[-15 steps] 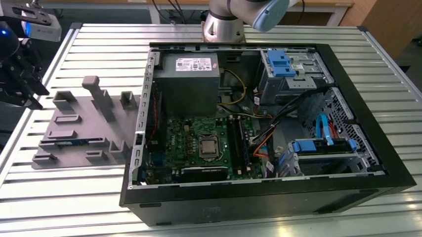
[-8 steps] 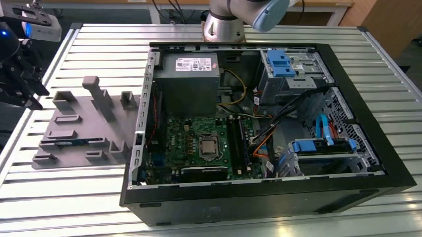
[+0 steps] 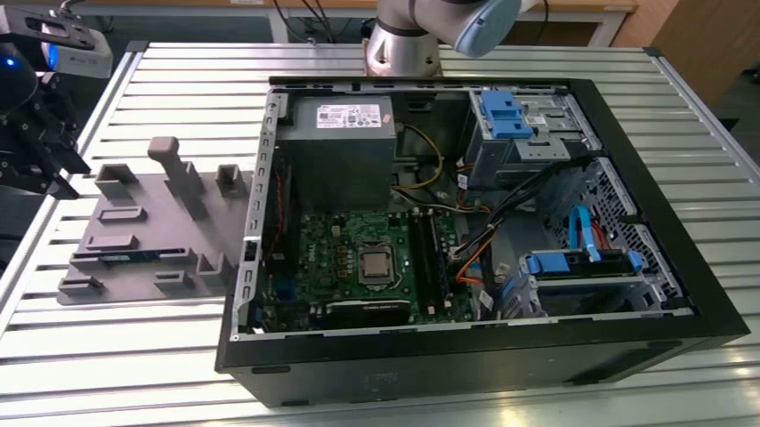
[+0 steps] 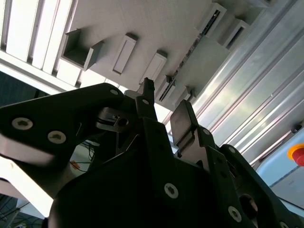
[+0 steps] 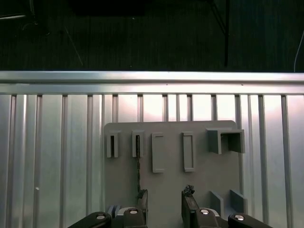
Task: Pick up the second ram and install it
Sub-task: 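Pick up the second ram and move it above second insertion slot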
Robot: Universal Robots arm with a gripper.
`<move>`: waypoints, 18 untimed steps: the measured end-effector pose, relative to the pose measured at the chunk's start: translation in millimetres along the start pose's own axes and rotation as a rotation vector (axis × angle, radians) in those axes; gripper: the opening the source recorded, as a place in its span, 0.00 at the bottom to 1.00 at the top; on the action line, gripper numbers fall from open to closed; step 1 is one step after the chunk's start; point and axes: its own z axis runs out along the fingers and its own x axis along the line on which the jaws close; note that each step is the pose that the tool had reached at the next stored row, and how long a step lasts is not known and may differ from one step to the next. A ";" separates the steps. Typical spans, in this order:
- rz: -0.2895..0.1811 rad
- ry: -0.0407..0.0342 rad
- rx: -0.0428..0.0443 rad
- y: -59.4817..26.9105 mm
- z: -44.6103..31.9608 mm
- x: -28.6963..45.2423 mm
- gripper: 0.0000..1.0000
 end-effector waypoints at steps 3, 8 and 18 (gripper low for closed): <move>0.000 0.0000 0.0000 -0.1 1.5 0.1 0.42; 0.000 0.0000 0.0000 -0.2 4.2 0.2 0.42; 0.000 0.0002 -0.0002 -0.4 8.5 0.5 0.42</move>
